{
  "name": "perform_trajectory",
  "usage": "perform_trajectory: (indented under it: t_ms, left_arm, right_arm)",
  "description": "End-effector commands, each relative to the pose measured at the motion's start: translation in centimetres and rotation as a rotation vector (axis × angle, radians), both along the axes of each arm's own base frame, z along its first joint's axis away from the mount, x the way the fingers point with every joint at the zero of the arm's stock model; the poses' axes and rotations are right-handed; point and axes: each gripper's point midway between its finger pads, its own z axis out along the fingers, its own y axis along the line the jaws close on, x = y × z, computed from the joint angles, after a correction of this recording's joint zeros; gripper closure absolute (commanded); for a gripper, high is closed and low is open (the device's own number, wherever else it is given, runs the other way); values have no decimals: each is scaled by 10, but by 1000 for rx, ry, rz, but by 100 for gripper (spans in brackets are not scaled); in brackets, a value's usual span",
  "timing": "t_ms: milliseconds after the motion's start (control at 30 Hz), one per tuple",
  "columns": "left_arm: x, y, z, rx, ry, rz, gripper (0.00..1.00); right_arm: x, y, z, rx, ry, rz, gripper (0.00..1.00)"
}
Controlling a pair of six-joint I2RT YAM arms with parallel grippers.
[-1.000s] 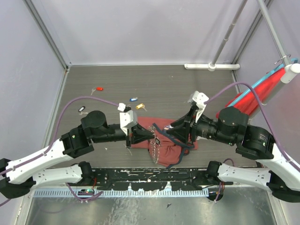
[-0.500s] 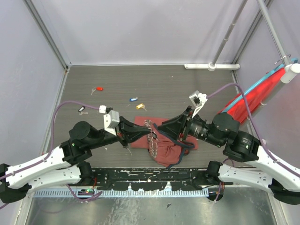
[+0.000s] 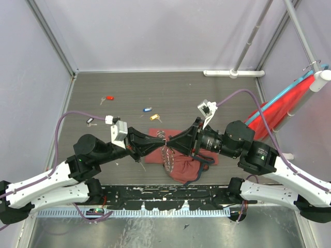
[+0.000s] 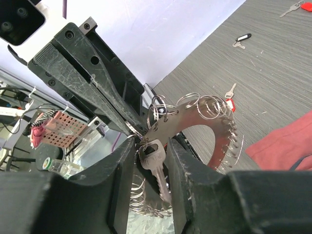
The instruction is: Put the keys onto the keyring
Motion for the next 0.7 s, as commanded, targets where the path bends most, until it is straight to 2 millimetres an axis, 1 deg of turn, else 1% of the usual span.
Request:
perform_trajectory:
  t_ms: [0, 133, 267, 467, 667]
  left_arm:
    - [-2, 4, 26, -72, -34, 0, 100]
    - [-1, 5, 26, -70, -33, 7, 100]
    - [-1, 6, 26, -63, -31, 9, 100]
    - [-1, 6, 28, -62, -34, 10, 100]
    - [-2, 5, 29, -60, -36, 3, 100]
  right_arm:
    - [-7, 0, 34, 104, -36, 33, 64]
    - [-10, 1, 33, 98, -34, 50, 75]
    - [-8, -2, 26, 43, -45, 40, 81]
    - [-5, -14, 25, 3, -66, 2, 84]
    - [-2, -19, 17, -49, -73, -17, 85]
